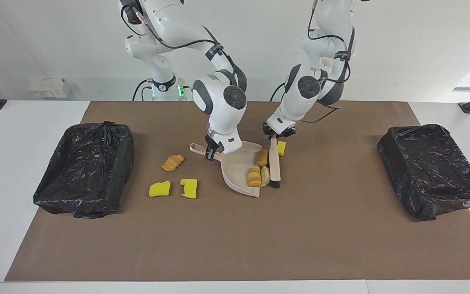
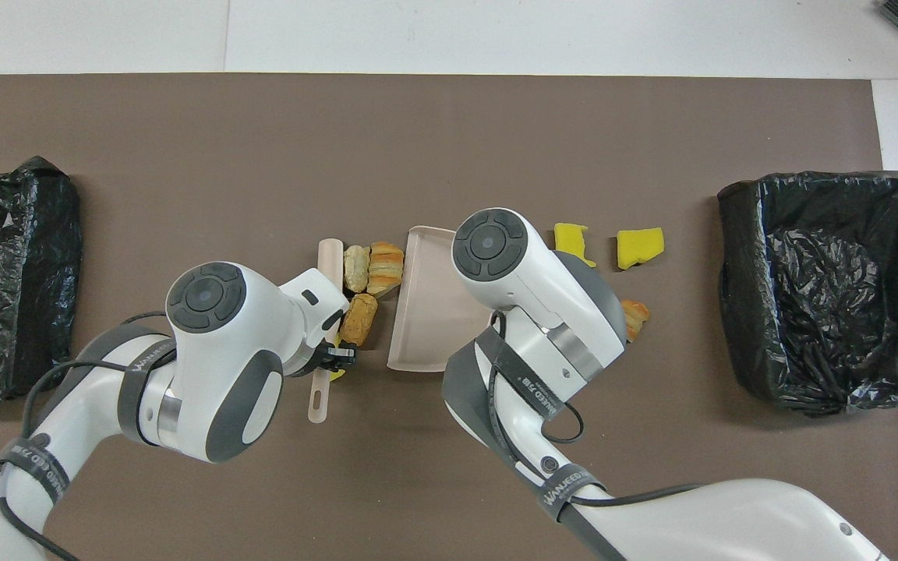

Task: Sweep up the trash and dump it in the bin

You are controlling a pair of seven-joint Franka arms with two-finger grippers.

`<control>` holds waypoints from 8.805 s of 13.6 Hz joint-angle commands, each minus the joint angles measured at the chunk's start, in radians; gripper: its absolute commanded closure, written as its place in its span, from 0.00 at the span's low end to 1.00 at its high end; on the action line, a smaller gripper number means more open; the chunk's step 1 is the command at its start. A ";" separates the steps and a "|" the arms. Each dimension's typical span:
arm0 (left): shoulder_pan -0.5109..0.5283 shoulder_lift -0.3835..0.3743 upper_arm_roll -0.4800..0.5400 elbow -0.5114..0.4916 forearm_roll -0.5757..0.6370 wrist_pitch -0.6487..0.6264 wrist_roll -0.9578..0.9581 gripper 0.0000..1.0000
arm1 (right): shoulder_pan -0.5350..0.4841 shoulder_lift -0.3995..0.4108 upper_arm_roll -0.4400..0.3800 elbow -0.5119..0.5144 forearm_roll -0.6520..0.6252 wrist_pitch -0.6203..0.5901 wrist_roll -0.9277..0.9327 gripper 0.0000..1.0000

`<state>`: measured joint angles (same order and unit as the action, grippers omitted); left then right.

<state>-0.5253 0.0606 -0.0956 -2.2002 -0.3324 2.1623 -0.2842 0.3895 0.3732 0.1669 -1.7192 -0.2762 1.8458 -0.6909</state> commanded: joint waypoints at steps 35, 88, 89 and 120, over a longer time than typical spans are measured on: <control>-0.170 -0.096 -0.016 -0.049 -0.111 -0.097 -0.253 1.00 | -0.023 -0.093 0.006 -0.203 -0.008 0.184 -0.128 1.00; 0.432 -0.119 -0.007 0.329 0.259 -0.404 0.103 0.00 | -0.851 -0.295 -0.075 -0.117 -0.727 0.222 -0.812 1.00; 0.458 -0.117 -0.007 0.359 0.276 -0.430 0.134 0.00 | -0.854 -0.318 -0.073 -0.109 -0.715 0.219 -0.819 1.00; 0.490 -0.119 0.057 0.564 0.335 -0.634 0.323 0.00 | 0.163 0.236 -0.049 0.313 0.431 0.142 1.369 1.00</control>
<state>-0.0225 -0.0347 -0.0517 -1.6223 -0.0178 1.5630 0.0308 0.5476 0.5927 0.1187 -1.4165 0.1763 1.9478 0.6715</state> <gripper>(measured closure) 0.000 0.683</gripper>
